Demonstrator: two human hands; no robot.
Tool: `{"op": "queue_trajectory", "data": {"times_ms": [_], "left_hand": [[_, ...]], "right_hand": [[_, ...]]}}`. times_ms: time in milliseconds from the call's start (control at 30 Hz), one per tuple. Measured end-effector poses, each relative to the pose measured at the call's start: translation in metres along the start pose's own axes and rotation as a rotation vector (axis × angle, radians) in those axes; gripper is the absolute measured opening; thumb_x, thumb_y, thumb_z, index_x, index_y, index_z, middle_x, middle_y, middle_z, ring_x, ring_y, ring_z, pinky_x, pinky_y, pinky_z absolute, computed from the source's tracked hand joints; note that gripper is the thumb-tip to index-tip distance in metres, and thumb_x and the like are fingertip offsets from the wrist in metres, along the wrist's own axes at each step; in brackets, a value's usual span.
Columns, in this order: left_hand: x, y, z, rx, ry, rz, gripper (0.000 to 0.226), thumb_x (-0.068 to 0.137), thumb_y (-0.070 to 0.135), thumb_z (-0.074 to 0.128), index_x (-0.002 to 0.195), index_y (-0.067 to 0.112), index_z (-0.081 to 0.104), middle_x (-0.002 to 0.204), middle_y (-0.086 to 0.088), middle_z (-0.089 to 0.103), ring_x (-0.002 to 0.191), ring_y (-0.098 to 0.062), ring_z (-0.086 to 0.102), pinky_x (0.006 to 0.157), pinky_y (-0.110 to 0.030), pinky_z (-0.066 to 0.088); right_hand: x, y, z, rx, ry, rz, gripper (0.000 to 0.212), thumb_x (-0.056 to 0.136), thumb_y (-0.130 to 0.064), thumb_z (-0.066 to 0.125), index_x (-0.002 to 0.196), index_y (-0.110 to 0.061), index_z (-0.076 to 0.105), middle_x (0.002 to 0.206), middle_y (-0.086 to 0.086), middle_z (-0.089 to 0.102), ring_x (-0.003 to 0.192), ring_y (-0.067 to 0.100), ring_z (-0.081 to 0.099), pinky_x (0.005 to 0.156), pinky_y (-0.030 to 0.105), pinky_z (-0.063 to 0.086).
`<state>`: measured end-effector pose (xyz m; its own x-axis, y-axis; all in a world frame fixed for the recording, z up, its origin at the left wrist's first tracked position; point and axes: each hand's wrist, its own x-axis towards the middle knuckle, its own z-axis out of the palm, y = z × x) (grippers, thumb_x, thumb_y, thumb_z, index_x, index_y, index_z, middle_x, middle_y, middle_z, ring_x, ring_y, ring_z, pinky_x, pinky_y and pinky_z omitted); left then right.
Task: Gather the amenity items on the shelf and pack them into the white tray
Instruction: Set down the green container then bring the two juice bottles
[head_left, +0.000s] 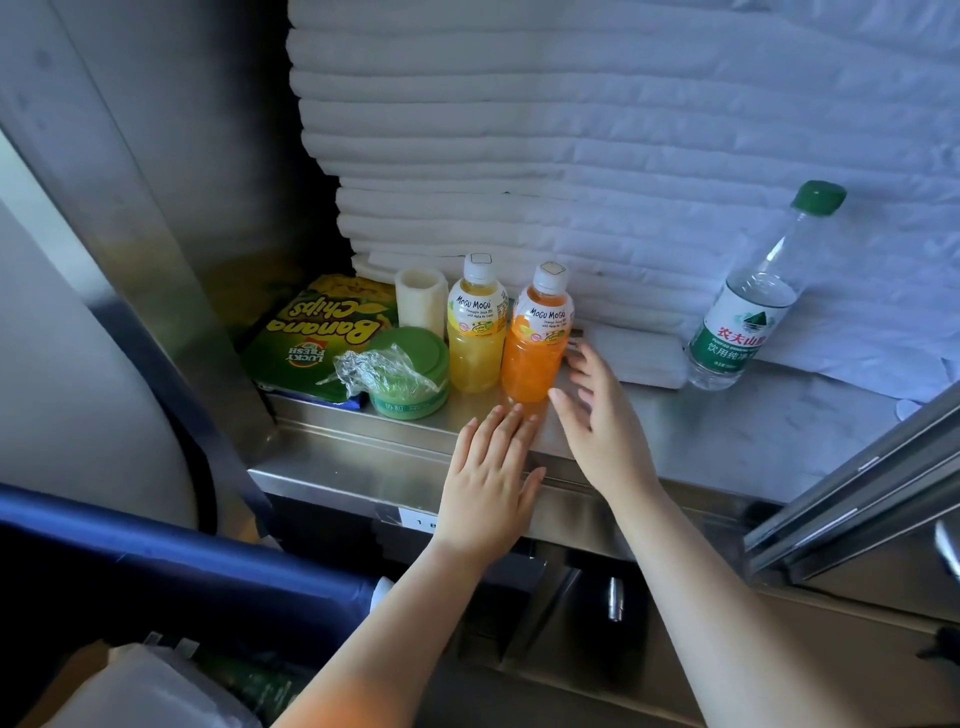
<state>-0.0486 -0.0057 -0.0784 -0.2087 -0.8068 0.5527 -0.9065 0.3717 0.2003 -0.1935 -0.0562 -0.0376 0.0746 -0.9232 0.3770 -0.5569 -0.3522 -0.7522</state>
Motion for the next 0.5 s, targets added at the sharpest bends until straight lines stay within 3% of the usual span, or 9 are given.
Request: {"op": "queue_trajectory", "data": {"times_ms": [100, 167, 300, 500], "left_hand": [[-0.001, -0.002, 0.004, -0.009, 0.035, 0.014, 0.048, 0.088, 0.026, 0.048, 0.133, 0.011, 0.05, 0.139, -0.007, 0.048, 0.13, -0.025, 0.042, 0.109, -0.041, 0.027], [-0.001, -0.003, 0.006, -0.027, 0.051, 0.017, 0.048, 0.086, 0.023, 0.047, 0.133, 0.011, 0.051, 0.139, -0.007, 0.049, 0.129, -0.025, 0.042, 0.109, -0.041, 0.027], [-0.002, -0.002, 0.006, -0.049, 0.052, 0.016, 0.049, 0.085, 0.021, 0.047, 0.133, 0.011, 0.05, 0.139, -0.006, 0.048, 0.13, -0.024, 0.041, 0.11, -0.041, 0.027], [-0.002, 0.006, -0.003, -0.023, -0.009, -0.016, 0.05, 0.081, 0.018, 0.06, 0.13, 0.009, 0.053, 0.136, -0.008, 0.051, 0.128, -0.027, 0.044, 0.109, -0.045, 0.03]], "right_hand": [[-0.026, 0.004, -0.004, -0.467, 0.145, -0.17, 0.031, 0.095, -0.023, 0.046, 0.121, -0.013, 0.059, 0.119, 0.001, 0.064, 0.107, 0.019, 0.06, 0.087, 0.032, 0.051], [-0.037, 0.004, -0.003, -0.638, 0.105, -0.216, 0.037, 0.096, -0.024, 0.037, 0.12, -0.012, 0.063, 0.124, 0.002, 0.063, 0.112, 0.02, 0.059, 0.095, 0.033, 0.048], [-0.042, 0.0, -0.002, -0.687, 0.057, -0.161, 0.044, 0.098, -0.029, 0.03, 0.126, -0.012, 0.06, 0.131, 0.004, 0.059, 0.121, 0.02, 0.055, 0.103, 0.035, 0.042], [-0.053, -0.003, -0.007, -0.707, -0.047, -0.119, 0.044, 0.099, -0.032, 0.041, 0.137, -0.012, 0.049, 0.143, 0.006, 0.047, 0.134, 0.022, 0.041, 0.111, 0.035, 0.028]]}}
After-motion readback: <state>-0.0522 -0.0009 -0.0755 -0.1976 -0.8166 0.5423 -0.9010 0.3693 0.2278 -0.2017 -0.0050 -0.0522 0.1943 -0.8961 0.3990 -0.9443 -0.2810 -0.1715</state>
